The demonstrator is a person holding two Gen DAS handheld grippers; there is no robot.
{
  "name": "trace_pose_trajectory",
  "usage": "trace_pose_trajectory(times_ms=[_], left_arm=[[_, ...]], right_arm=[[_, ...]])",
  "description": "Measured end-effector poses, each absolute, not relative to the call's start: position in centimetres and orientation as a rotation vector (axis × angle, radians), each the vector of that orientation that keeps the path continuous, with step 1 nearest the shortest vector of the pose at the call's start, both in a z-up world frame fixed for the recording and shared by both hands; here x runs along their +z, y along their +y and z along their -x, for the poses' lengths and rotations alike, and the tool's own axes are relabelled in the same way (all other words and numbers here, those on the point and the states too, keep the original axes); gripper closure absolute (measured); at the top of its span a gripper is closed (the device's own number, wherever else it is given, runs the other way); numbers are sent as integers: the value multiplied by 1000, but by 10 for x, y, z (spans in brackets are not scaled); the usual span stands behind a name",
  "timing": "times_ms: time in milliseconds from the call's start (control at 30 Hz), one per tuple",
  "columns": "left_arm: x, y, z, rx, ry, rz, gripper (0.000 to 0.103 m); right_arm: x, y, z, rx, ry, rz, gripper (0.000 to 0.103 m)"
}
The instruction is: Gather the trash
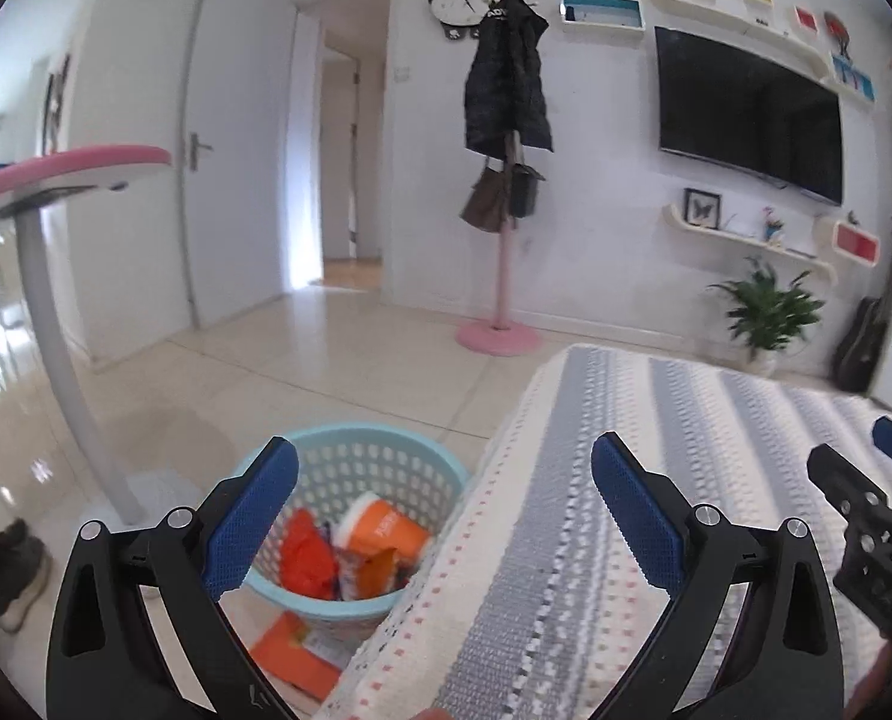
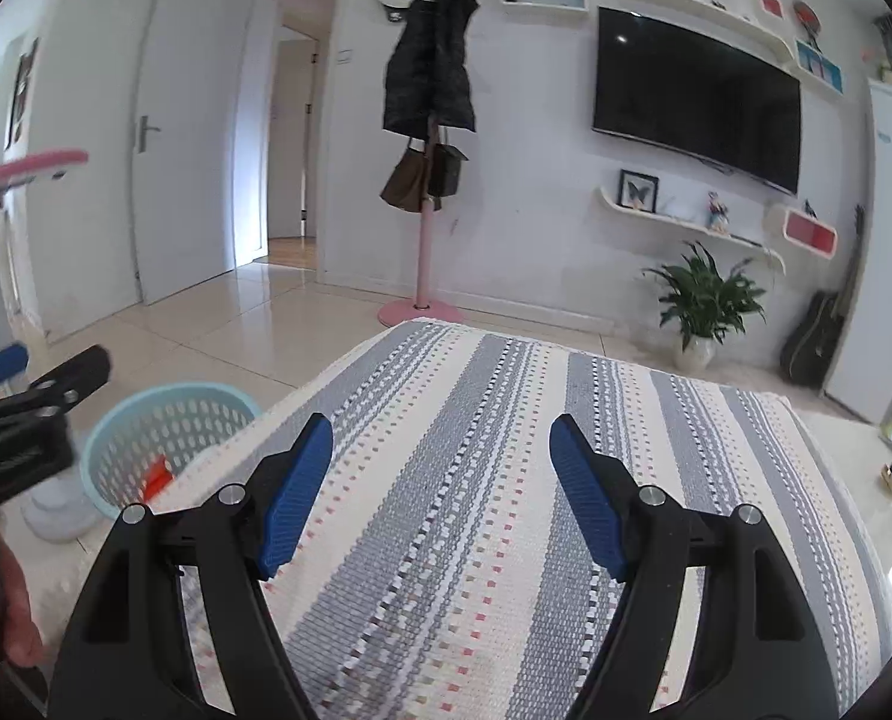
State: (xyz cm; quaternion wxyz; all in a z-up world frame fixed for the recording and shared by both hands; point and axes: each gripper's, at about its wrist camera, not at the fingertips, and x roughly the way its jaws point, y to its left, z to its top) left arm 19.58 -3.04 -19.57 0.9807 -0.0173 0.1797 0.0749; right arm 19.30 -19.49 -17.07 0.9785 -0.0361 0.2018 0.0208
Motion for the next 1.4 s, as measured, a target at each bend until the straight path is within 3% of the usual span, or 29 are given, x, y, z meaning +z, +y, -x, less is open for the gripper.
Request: trace_pose_trajectory(times_ms=[367, 1400], left_arm=[[-218, -50, -203, 202, 384, -23, 8], [-220, -46, -201, 210, 388, -6, 7]], right_arm=[[-202, -208, -193, 61, 447, -6, 30], [-203, -201, -195, 48, 462, 18, 24]])
